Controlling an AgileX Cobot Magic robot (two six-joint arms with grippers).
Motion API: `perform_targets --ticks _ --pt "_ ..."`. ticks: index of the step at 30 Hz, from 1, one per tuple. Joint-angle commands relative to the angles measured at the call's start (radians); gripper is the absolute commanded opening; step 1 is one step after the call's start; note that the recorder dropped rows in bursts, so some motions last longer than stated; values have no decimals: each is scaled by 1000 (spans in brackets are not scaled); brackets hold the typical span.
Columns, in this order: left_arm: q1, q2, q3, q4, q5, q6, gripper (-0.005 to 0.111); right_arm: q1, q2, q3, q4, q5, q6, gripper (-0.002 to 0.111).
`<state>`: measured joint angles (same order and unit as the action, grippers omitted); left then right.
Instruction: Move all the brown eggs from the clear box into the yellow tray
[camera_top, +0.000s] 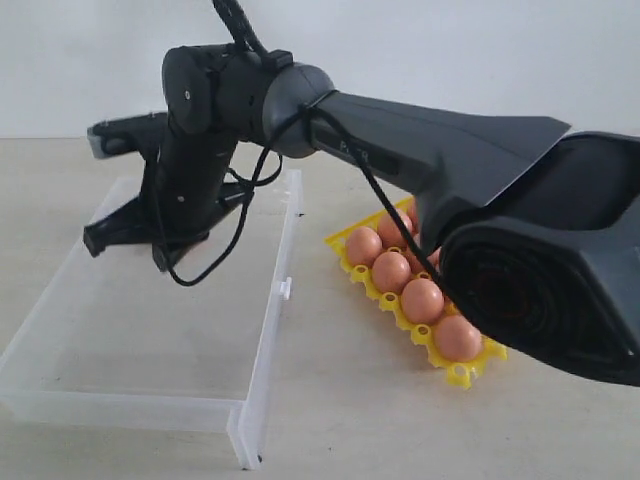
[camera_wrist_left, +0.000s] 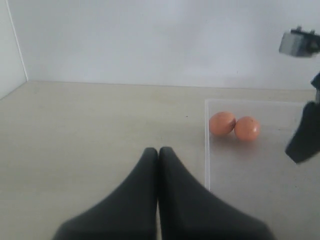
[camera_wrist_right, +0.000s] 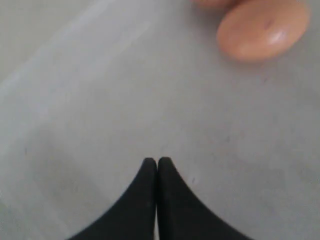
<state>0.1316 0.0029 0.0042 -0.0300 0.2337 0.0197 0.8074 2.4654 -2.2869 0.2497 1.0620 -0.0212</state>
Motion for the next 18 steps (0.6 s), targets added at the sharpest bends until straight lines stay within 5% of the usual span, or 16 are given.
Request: perform_targets --ticks 1,6,11,18 --pt "-3 -3 -4 -5 -1 1 -4 -6 6 -50 53 159 -88 0" --pt "-3 -3 -4 -5 -1 1 -4 2 -40 -49 47 159 -112 0" --pt "-3 -3 -4 -5 -1 1 -4 3 -72 -24 -205 159 -1 0" --pt "-3 -3 -4 -5 -1 1 -4 0 -189 226 -237 159 -74 0"
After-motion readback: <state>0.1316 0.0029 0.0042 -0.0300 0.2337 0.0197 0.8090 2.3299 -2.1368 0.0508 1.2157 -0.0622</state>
